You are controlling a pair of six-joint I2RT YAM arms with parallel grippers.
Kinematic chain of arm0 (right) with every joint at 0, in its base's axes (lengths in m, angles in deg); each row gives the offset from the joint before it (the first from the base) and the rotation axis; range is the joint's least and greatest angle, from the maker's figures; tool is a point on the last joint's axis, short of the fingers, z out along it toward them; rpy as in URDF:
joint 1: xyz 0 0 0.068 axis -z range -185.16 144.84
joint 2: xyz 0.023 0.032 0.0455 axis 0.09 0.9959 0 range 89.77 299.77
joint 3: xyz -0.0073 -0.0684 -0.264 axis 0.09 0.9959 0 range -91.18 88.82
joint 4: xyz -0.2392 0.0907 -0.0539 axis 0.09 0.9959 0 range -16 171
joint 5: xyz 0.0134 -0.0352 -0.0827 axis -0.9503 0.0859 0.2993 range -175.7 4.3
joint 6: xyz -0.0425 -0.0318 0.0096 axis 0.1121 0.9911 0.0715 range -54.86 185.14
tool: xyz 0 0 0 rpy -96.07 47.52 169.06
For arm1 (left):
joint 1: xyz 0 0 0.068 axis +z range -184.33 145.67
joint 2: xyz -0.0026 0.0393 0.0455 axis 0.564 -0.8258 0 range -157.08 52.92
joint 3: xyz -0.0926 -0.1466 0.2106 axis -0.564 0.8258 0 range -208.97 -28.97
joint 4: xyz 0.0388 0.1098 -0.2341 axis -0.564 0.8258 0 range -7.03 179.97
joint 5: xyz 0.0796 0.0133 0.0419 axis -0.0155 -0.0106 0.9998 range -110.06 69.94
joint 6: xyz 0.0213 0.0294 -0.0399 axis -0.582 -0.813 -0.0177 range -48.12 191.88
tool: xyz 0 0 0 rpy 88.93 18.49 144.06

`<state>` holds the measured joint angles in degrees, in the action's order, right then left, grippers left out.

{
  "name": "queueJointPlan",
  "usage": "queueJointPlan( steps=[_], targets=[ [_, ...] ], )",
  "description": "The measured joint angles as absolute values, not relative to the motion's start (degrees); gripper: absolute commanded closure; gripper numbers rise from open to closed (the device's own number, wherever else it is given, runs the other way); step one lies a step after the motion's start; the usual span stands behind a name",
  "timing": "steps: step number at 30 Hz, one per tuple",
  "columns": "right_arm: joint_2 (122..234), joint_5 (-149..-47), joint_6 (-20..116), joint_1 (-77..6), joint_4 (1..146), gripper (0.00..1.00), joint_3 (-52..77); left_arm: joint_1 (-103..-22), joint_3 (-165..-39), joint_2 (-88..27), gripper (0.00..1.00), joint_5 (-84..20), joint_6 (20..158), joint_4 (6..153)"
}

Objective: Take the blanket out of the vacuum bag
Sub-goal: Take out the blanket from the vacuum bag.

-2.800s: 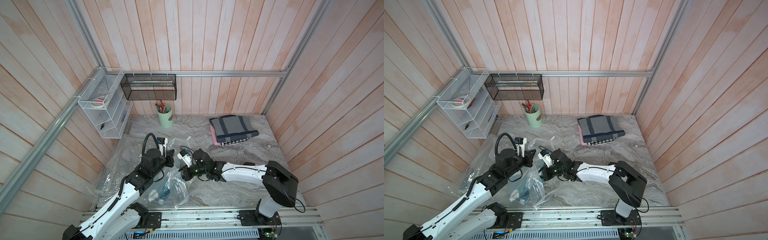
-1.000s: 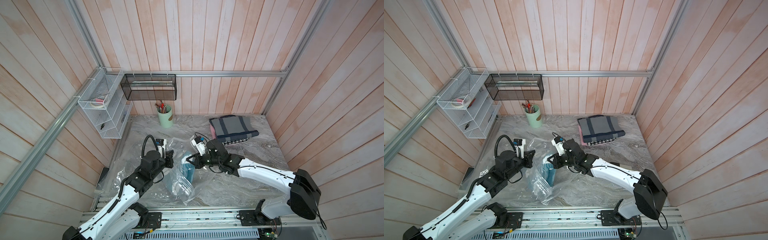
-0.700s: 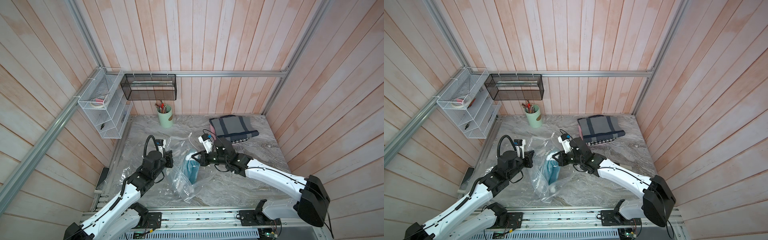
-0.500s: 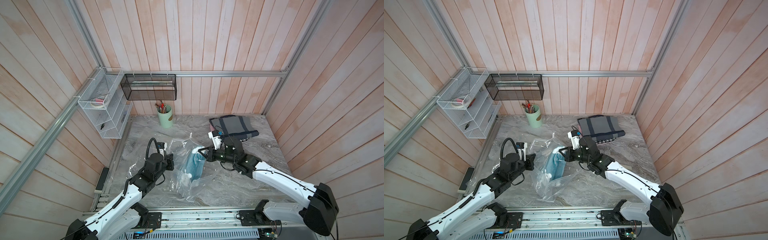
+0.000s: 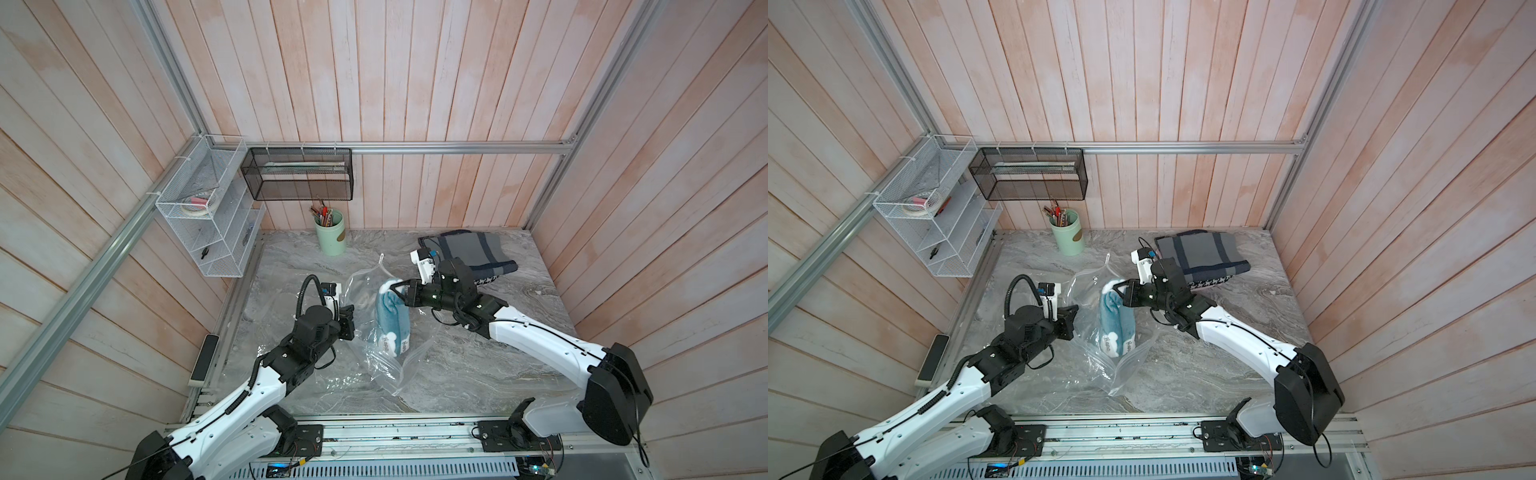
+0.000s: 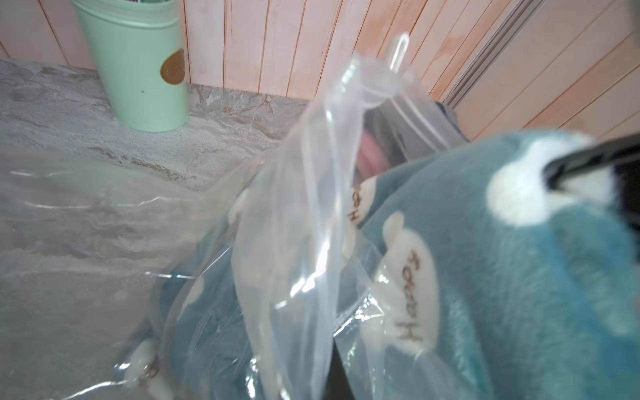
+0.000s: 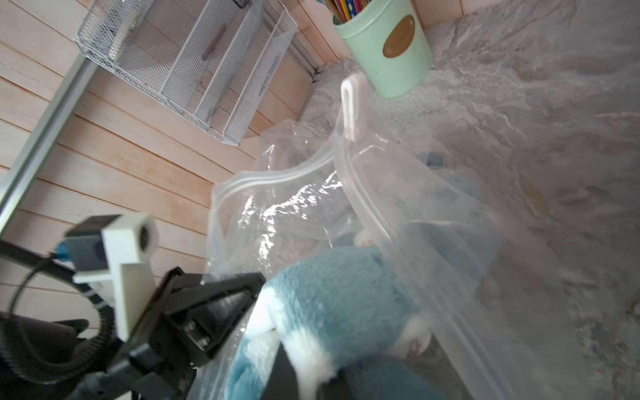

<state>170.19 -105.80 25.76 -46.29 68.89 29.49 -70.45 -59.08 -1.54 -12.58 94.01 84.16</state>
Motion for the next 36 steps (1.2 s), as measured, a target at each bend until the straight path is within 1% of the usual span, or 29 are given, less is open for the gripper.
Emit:
queueJointPlan(
  steps=[4,12,18,23,28,36],
  targets=[
    [170.1,-106.1,25.5,-46.2,68.6,1.0,27.6,-73.4,-58.7,-6.8,1.0,-8.4,94.0,82.6],
    [170.2,-105.0,20.2,-45.1,65.1,1.0,27.5,-82.3,-59.5,-16.2,1.0,4.6,94.0,80.5],
    [170.2,-104.8,18.1,-44.7,62.1,1.0,27.7,-86.7,-60.0,-20.4,1.0,9.5,94.0,79.3],
    [170.3,-105.1,17.2,-43.8,61.9,1.0,27.5,-87.5,-60.5,-25.4,1.0,11.9,94.6,79.2],
    [171.2,-105.3,17.2,-43.2,62.5,1.0,23.8,-87.5,-62.4,-30.3,1.0,15.0,97.2,81.1],
    [169.2,-105.5,17.5,-42.4,65.1,1.0,22.1,-82.0,-64.7,-33.8,1.0,16.2,103.9,86.6]
  ],
)
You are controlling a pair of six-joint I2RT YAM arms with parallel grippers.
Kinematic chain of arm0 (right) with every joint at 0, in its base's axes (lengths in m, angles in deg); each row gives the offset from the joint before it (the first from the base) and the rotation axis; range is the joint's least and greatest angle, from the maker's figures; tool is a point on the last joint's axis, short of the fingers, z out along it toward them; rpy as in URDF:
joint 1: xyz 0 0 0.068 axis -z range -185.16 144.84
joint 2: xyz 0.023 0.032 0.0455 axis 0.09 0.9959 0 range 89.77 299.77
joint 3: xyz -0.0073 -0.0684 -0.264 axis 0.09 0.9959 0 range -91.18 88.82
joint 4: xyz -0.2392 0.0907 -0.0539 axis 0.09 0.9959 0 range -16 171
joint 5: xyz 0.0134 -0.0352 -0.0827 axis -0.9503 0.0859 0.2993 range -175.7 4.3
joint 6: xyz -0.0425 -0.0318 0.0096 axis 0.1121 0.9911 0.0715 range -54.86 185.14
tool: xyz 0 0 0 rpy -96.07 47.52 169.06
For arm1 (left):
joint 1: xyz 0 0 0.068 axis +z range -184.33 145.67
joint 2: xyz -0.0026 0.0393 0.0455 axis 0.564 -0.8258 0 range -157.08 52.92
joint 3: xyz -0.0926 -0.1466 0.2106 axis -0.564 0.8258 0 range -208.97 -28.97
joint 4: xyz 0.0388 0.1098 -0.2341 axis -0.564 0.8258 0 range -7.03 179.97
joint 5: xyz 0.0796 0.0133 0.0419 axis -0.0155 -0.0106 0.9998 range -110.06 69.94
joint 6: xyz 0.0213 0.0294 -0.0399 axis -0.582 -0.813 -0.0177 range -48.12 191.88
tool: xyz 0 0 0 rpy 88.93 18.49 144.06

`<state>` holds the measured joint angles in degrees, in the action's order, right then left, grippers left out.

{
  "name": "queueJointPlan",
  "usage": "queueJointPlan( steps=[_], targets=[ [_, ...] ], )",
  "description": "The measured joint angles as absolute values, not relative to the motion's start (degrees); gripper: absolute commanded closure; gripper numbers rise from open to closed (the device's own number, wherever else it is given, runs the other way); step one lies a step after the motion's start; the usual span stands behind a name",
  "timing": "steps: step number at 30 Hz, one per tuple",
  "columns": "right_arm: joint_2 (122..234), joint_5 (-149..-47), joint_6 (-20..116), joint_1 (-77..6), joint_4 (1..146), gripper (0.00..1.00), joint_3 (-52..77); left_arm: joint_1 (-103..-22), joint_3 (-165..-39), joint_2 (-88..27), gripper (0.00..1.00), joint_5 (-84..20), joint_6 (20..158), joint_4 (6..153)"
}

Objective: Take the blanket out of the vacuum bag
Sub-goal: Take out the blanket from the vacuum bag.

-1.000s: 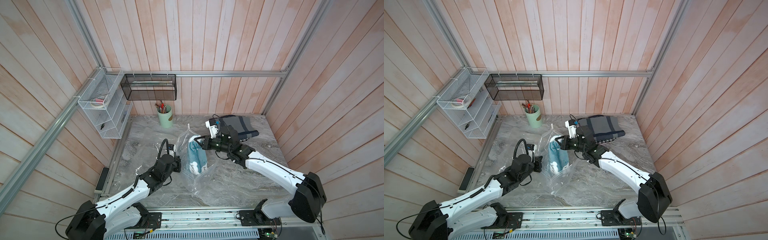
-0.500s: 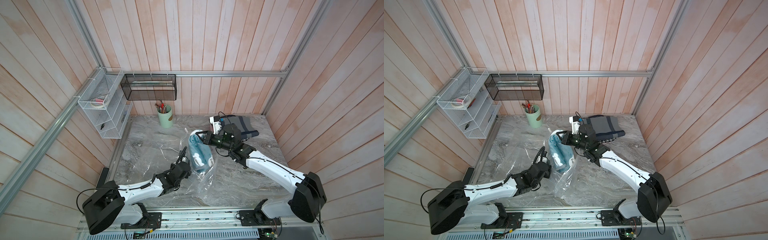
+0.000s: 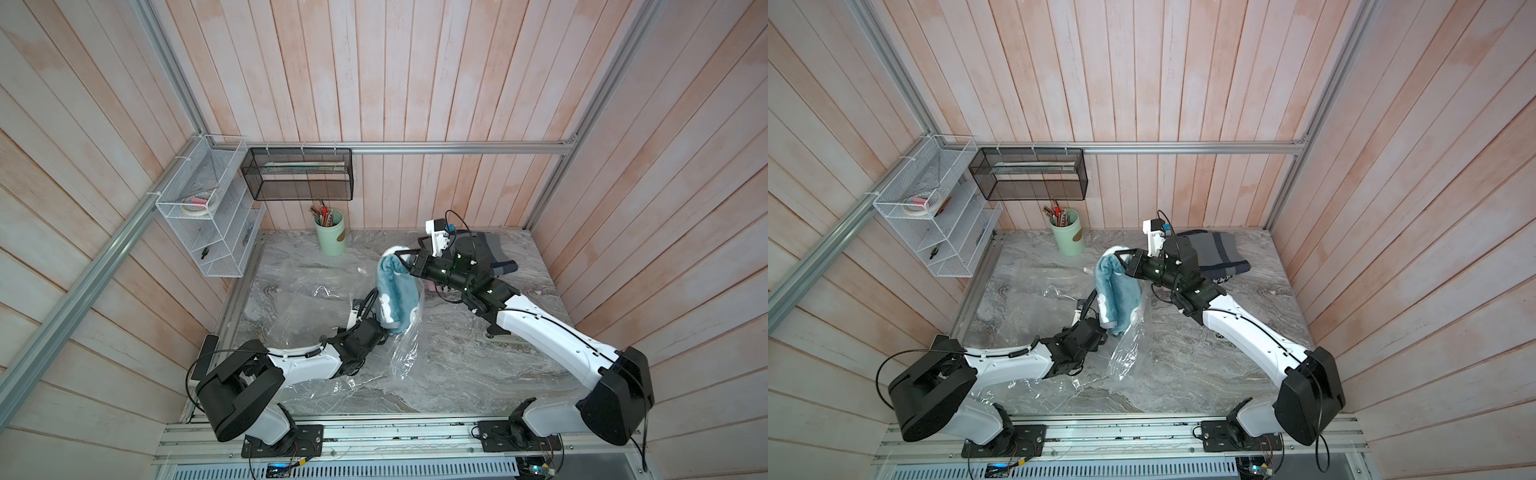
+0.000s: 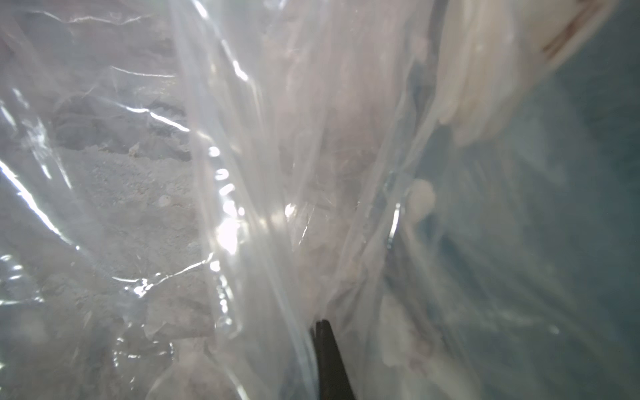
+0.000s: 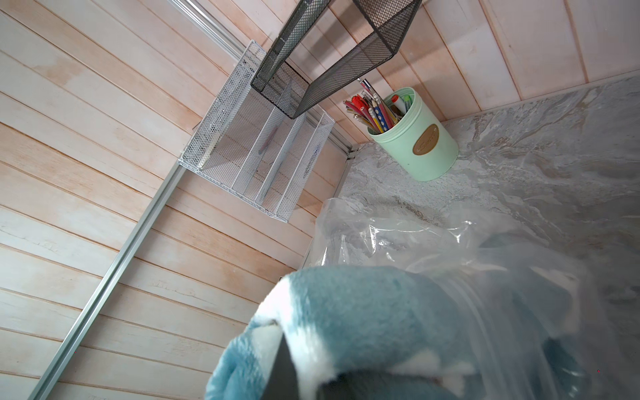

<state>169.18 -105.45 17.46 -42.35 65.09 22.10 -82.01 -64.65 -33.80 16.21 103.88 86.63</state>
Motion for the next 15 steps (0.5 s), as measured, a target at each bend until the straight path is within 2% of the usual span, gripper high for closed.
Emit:
queueJointPlan(
  steps=[7,15],
  targets=[
    [163.5,-105.5,17.6,-39.3,67.1,1.0,22.1,-77.2,-66.3,-37.9,1.0,15.2,109.3,90.3],
    [155.4,-105.5,19.3,-34.2,70.8,1.0,21.0,-76.0,-67.2,-39.5,1.0,16.4,117.4,95.2]
  ],
)
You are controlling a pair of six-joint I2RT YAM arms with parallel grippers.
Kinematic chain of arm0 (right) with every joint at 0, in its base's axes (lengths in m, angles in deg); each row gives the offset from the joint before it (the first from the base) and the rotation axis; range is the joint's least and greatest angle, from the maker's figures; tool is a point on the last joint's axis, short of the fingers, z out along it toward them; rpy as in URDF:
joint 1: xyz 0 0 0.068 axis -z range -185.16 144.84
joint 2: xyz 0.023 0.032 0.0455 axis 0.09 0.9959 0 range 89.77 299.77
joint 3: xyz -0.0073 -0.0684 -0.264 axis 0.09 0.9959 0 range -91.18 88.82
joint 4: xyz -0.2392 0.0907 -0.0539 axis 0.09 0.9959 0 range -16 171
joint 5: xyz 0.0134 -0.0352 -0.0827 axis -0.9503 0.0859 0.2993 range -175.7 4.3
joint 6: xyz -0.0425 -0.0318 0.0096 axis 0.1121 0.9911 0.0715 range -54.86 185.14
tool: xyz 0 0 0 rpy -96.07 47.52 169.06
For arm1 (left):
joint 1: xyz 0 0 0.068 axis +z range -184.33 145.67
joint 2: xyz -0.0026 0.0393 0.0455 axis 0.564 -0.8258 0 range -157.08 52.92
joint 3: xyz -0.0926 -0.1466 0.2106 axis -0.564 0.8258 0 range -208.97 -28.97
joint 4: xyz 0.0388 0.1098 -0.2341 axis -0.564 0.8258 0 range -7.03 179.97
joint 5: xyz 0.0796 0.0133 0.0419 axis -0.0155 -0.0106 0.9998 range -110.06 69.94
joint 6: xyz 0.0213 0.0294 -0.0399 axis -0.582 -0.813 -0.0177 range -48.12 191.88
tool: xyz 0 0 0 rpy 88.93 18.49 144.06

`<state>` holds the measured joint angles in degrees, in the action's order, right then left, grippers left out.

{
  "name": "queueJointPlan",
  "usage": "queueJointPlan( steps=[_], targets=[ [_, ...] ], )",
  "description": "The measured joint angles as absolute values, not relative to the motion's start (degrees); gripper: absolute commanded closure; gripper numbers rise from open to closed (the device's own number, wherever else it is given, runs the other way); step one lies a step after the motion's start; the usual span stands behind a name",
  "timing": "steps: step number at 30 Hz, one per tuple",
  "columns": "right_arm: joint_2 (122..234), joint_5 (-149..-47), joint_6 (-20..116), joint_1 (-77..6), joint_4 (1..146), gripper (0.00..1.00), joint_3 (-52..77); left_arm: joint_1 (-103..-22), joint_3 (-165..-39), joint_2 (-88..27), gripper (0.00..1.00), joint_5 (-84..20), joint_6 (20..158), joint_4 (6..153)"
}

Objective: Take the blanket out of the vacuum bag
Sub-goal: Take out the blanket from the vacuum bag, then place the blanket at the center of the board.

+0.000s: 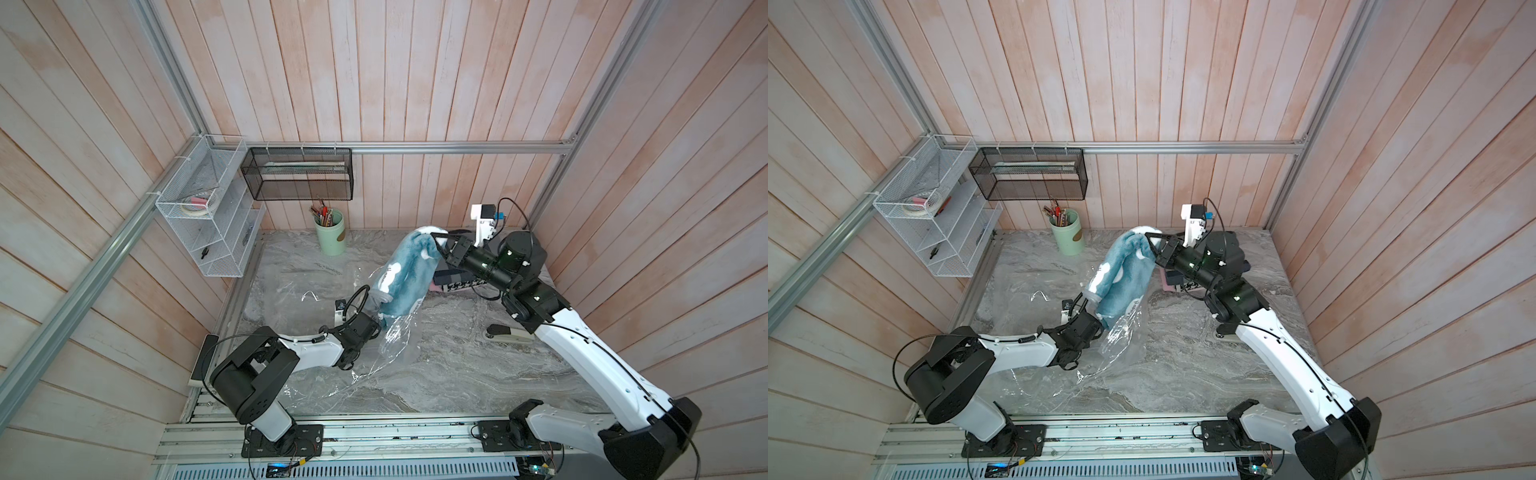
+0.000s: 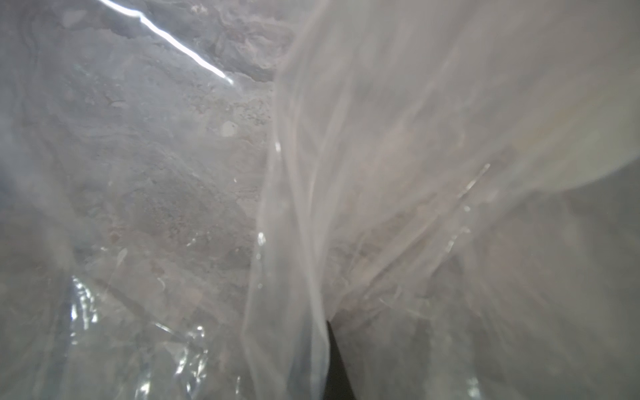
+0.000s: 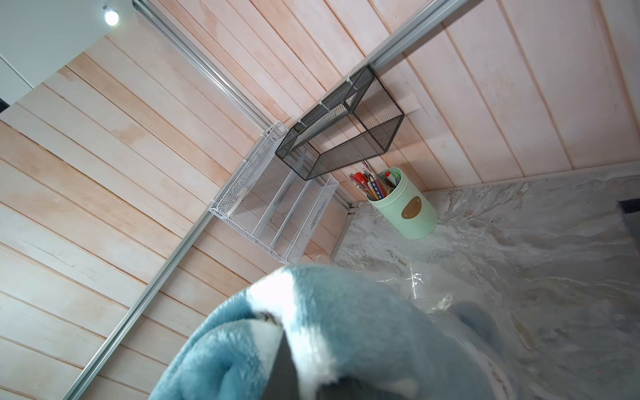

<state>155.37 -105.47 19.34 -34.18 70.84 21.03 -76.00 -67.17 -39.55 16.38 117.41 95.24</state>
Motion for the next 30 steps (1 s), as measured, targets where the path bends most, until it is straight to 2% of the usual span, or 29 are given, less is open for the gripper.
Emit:
queueJointPlan(
  steps=[5,13,21,25,30],
  targets=[
    [148.9,-105.7,20.3,-31.9,71.9,1.0,24.7,-74.3,-69.2,-39.5,1.0,19.3,125.0,103.1],
    [136.9,-106.4,20.1,-30.4,73.6,1.0,44.6,-72.5,-78.0,-40.1,1.0,28.4,145.8,128.1],
    [126.1,-106.8,16.9,-30.2,76.5,1.0,59.4,-72.3,-90.5,-50.5,1.0,35.7,170.9,157.1],
    [124.5,-106.5,17.0,-30.2,78.3,1.0,61.0,-72.2,-92.3,-53.5,1.0,36.9,177.2,163.7],
    [126.4,-103.8,18.7,-30.2,79.2,1.0,61.9,-72.3,-92.7,-53.7,1.0,37.5,177.7,165.2]
  ],
)
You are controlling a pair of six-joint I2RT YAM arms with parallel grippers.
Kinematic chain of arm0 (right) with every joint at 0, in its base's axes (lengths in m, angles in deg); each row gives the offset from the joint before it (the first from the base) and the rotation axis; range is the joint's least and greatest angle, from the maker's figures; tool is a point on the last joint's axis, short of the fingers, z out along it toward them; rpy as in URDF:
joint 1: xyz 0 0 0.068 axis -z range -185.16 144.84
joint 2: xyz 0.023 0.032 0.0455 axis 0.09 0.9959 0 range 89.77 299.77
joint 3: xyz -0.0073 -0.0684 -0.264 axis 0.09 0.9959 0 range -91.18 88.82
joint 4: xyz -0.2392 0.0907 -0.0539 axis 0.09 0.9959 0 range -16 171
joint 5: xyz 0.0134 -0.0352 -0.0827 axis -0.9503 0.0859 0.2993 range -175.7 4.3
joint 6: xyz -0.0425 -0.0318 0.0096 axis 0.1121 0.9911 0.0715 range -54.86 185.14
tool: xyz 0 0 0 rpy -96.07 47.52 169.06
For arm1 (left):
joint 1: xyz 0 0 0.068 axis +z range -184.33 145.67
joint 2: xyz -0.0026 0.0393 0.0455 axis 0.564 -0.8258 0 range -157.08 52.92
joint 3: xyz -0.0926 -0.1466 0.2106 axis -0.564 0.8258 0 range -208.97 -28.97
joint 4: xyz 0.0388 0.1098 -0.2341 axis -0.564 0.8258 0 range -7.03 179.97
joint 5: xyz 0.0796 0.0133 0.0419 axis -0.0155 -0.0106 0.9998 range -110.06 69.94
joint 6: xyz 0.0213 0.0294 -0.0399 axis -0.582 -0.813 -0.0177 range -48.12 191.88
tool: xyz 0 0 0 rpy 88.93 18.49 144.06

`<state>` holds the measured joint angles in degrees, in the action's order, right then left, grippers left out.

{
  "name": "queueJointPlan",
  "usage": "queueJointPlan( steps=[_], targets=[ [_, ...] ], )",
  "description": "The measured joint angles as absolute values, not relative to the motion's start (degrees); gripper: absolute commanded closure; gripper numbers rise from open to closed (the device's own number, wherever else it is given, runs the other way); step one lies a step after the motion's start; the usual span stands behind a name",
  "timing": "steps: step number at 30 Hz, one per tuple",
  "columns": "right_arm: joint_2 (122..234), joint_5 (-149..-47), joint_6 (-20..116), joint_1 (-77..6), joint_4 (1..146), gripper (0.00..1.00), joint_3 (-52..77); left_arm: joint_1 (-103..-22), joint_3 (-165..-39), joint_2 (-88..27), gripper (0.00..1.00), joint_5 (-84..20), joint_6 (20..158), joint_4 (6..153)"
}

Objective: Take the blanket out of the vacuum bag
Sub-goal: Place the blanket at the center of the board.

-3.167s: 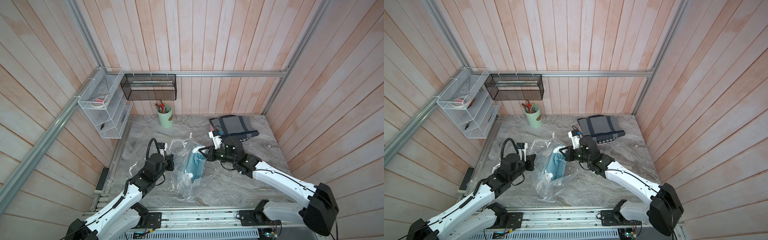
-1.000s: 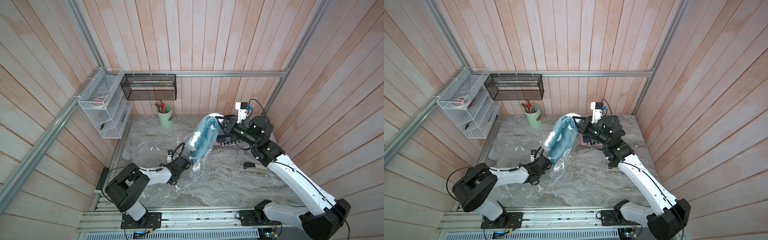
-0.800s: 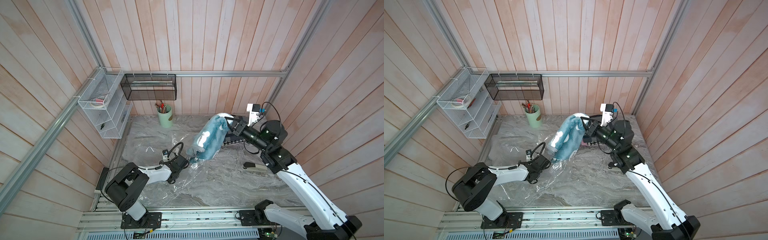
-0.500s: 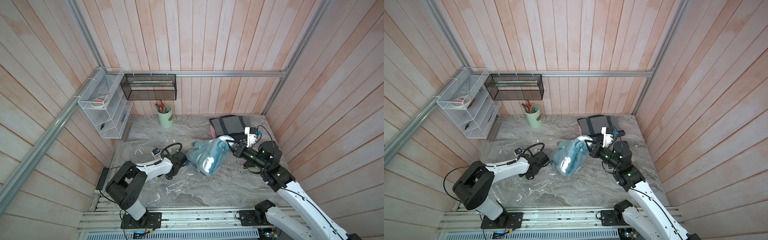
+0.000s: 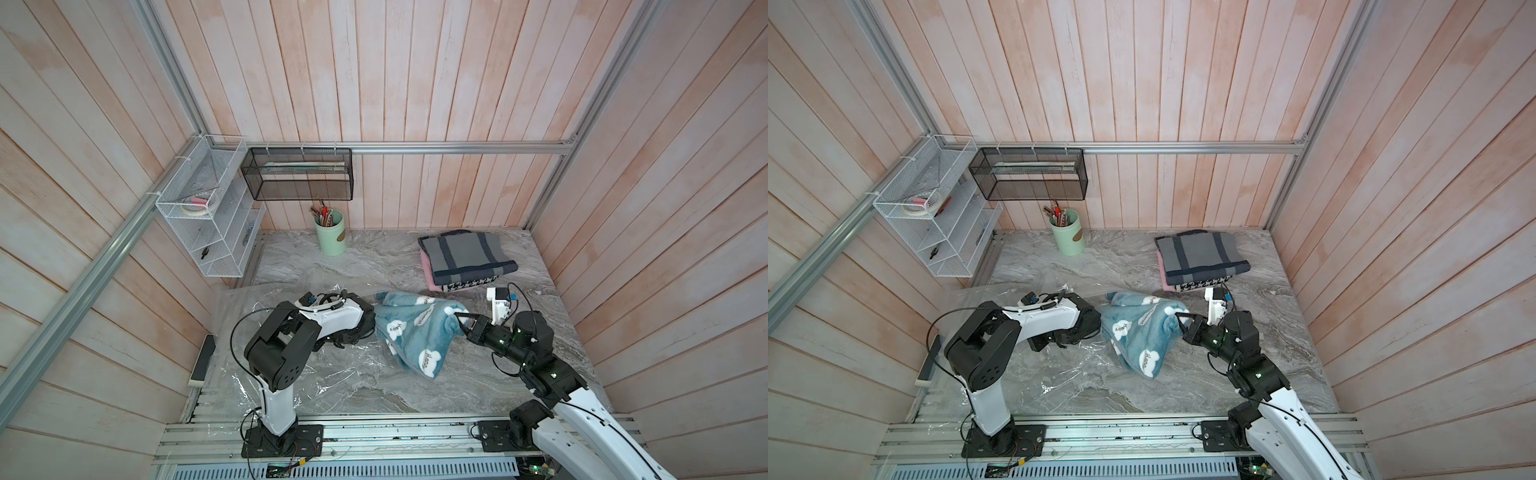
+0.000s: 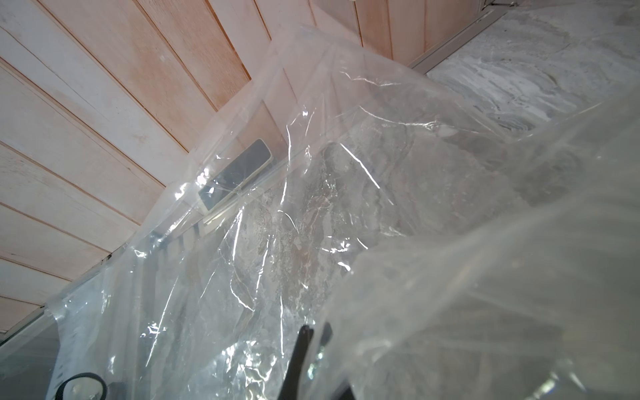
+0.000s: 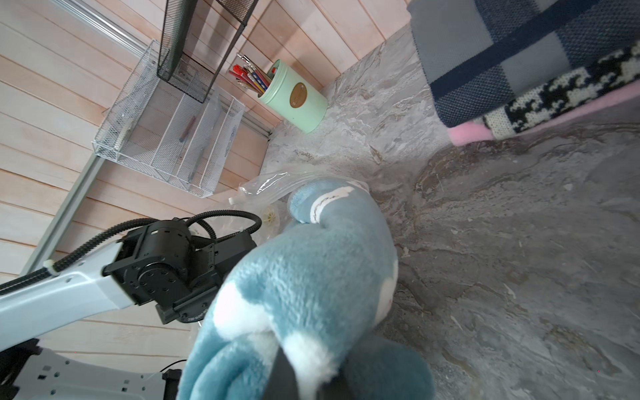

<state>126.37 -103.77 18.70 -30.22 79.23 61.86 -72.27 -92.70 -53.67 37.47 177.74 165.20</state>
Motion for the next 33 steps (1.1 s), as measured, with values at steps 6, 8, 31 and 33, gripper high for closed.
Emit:
queueJointPlan(
  steps=[6,8,31,33],
  targets=[
    [136.0,-100.7,20.5,-29.8,75.5,1.0,65.1,-72.4,-92.9,-51.2,1.0,37.8,165.7,159.1],
    [139.9,-100.5,21.0,-28.9,74.6,1.0,65.5,-72.4,-93.2,-50.2,1.0,37.9,161.6,157.4],
    [149.5,-98.4,35.0,-16.4,85.8,0.29,48.5,-72.6,-96.2,-49.5,1.0,38.9,148.0,153.8],
    [145.7,-98.4,34.0,-18.6,86.7,0.27,48.6,-72.6,-96.2,-49.5,1.0,38.8,147.3,153.1]
  ],
)
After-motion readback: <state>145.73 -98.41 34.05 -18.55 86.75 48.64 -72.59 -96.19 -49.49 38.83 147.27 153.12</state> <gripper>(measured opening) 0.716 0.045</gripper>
